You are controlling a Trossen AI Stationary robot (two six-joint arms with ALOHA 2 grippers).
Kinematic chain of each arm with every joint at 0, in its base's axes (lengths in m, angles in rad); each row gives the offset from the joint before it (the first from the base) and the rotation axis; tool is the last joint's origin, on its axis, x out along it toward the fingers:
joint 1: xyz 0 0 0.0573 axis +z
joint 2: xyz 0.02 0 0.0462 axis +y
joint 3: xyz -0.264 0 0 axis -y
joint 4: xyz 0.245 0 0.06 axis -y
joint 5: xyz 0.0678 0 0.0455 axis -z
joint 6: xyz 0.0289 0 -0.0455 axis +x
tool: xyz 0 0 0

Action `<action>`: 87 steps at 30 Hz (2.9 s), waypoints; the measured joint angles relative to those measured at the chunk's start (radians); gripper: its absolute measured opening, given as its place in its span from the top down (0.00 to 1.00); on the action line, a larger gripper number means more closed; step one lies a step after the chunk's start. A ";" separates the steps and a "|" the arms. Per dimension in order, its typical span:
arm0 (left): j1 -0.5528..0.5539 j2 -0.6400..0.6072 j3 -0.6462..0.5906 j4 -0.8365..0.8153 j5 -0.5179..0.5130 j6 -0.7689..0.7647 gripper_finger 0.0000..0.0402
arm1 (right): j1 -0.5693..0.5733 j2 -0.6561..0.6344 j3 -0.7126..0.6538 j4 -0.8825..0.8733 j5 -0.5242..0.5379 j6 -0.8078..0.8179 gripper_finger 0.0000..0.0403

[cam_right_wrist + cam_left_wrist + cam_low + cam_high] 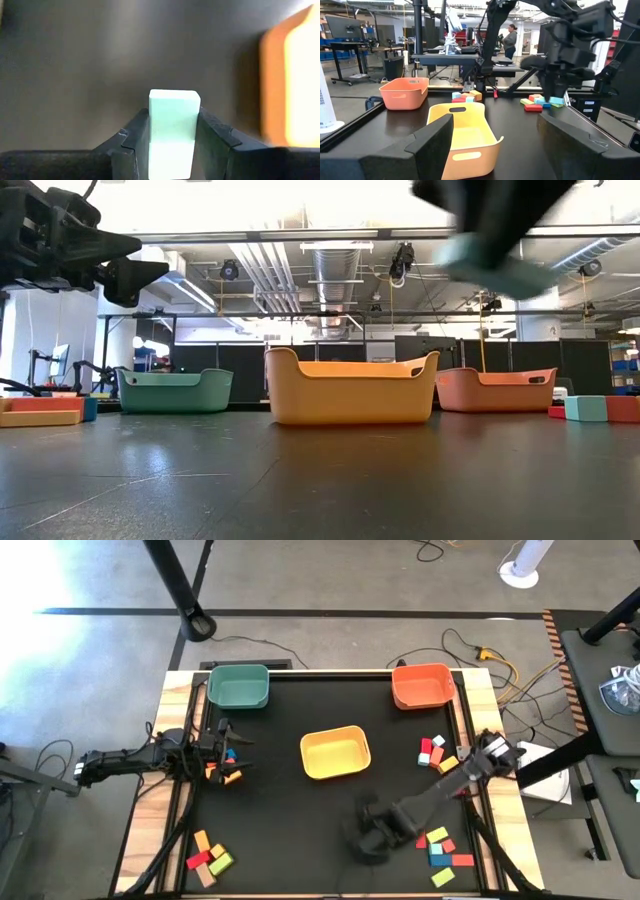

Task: Sort blocks by size
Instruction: Put the light blue thin block into the yellow bin, then put the red thin block into the yellow bin

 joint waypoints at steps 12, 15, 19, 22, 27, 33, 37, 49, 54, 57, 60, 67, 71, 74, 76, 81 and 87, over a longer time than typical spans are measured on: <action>0.000 0.000 0.000 0.000 0.000 0.000 0.32 | -0.282 0.001 0.002 0.171 0.043 -0.298 0.70; 0.000 0.000 0.000 0.000 0.000 0.000 0.32 | -0.339 0.001 0.002 0.222 0.035 -0.367 0.70; 0.000 0.000 0.000 0.000 0.000 0.000 0.32 | -0.405 0.001 0.002 0.247 0.035 -0.408 0.70; 0.000 0.000 0.000 0.000 0.000 0.000 0.32 | -0.443 0.005 0.002 0.264 0.010 -0.413 0.70; 0.000 0.000 0.000 0.000 0.000 0.000 0.32 | -0.479 0.016 -0.006 0.263 -0.004 -0.424 0.70; 0.000 0.000 0.000 0.000 0.000 0.000 0.32 | -0.505 0.057 -0.007 0.264 -0.051 -0.424 0.69; 0.000 0.000 0.000 0.000 0.000 0.000 0.32 | -0.518 0.118 -0.009 0.258 -0.056 -0.437 0.70; 0.000 0.000 0.000 0.000 0.000 0.000 0.32 | -0.610 0.213 -0.007 0.257 -0.131 -0.448 0.70; 0.000 0.000 0.000 0.000 0.000 0.000 0.32 | -0.621 0.229 -0.006 0.259 -0.192 -0.443 0.64; 0.000 0.000 0.000 0.000 0.000 0.000 0.32 | -0.620 0.232 -0.006 0.262 -0.223 -0.439 0.58; 0.000 0.000 0.000 0.000 0.000 0.000 0.32 | -0.614 0.222 -0.001 0.255 -0.228 -0.414 0.52; 0.000 0.000 0.000 0.000 0.000 0.000 0.32 | -0.553 0.081 0.005 0.230 -0.201 -0.387 0.41; 0.000 0.000 0.000 0.000 0.000 0.000 0.32 | -0.483 -0.019 0.005 0.193 -0.117 -0.325 0.37; 0.000 0.001 0.000 0.001 0.000 0.000 0.32 | -0.404 -0.076 0.005 0.177 -0.071 -0.250 0.36; 0.000 0.000 0.000 0.000 0.000 0.000 0.32 | -0.341 -0.094 -0.001 0.171 -0.036 -0.202 0.37; 0.000 0.002 0.000 0.000 0.000 0.000 0.32 | -0.177 -0.115 -0.007 0.088 0.030 -0.044 0.40; 0.000 0.002 0.000 0.000 0.000 0.000 0.32 | -0.011 -0.114 -0.010 -0.160 0.007 0.325 0.40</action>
